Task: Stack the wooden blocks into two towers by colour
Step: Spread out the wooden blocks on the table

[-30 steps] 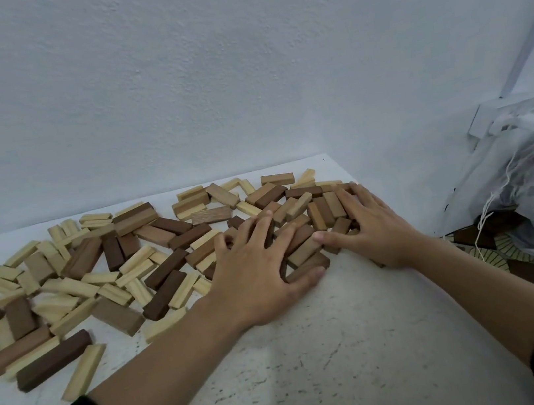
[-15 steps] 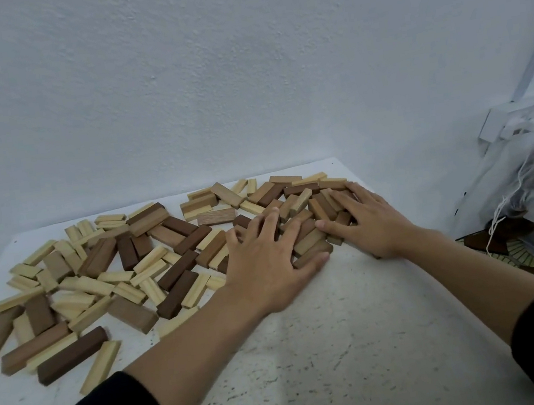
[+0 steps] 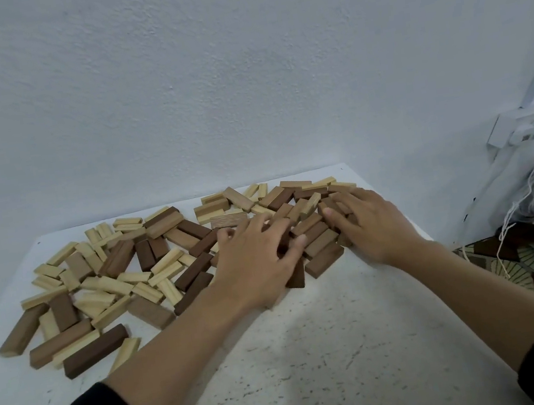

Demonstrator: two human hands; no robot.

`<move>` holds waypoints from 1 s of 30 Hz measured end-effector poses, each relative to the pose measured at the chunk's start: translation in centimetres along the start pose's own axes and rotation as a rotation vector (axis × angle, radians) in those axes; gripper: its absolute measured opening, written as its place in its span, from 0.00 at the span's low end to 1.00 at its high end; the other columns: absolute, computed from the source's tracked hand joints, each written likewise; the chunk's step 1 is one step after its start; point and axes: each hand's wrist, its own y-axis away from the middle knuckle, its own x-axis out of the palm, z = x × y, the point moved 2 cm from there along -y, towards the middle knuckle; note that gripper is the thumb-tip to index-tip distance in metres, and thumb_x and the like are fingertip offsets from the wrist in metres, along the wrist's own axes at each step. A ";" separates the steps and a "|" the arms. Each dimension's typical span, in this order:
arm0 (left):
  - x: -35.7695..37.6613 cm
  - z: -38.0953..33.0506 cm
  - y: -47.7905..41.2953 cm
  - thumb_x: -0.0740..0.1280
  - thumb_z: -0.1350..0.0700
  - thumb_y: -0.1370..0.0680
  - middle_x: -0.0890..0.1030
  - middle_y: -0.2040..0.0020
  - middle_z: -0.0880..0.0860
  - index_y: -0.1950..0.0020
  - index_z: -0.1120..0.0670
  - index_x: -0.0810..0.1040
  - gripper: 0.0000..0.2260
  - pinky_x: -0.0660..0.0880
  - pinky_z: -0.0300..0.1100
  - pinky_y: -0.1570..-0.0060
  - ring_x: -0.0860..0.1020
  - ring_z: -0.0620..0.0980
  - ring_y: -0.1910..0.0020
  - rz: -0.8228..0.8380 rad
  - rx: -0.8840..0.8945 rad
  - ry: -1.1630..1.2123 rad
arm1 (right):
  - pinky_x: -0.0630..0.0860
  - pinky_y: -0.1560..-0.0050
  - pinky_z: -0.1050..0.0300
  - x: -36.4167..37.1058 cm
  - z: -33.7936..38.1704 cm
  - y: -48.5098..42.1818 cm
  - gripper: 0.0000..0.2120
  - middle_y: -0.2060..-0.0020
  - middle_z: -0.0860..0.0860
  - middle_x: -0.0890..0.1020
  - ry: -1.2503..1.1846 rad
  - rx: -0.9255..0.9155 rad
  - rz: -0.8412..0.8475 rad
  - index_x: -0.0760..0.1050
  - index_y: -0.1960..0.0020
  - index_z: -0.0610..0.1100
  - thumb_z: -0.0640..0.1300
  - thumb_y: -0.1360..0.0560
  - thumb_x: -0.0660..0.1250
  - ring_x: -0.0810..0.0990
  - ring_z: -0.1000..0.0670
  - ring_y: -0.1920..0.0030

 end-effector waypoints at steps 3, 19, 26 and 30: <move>-1.4 2.3 1.1 0.58 0.39 0.18 0.77 0.41 0.41 0.37 0.41 0.77 0.14 0.64 0.53 0.35 0.74 0.45 0.39 -0.081 -0.008 0.044 | 0.74 0.41 0.50 -0.1 2.0 0.4 0.16 0.45 0.55 0.80 -0.036 -0.062 -0.096 0.79 0.43 0.49 0.57 0.17 0.57 0.76 0.50 0.42; -3.6 13.8 -4.1 0.55 0.42 0.15 0.70 0.26 0.50 0.24 0.46 0.66 0.20 0.60 0.58 0.32 0.67 0.56 0.28 0.046 -0.113 -0.055 | 0.72 0.40 0.47 4.4 10.9 -9.0 0.18 0.37 0.46 0.76 0.005 -0.163 0.070 0.73 0.32 0.44 0.52 0.16 0.56 0.72 0.44 0.37; -2.5 13.2 -9.2 0.52 0.44 0.14 0.62 0.19 0.49 0.19 0.45 0.61 0.22 0.54 0.61 0.28 0.61 0.55 0.22 0.146 -0.141 0.054 | 0.64 0.30 0.47 5.9 10.9 -13.4 0.21 0.29 0.43 0.72 0.054 -0.168 0.198 0.67 0.25 0.42 0.47 0.14 0.50 0.69 0.43 0.30; -1.6 13.5 -10.1 0.56 0.44 0.15 0.70 0.26 0.52 0.21 0.43 0.65 0.21 0.56 0.60 0.30 0.67 0.56 0.26 0.172 -0.118 0.045 | 0.67 0.33 0.43 6.3 10.6 -14.2 0.19 0.37 0.43 0.79 0.017 -0.196 0.253 0.74 0.32 0.43 0.48 0.14 0.50 0.74 0.43 0.35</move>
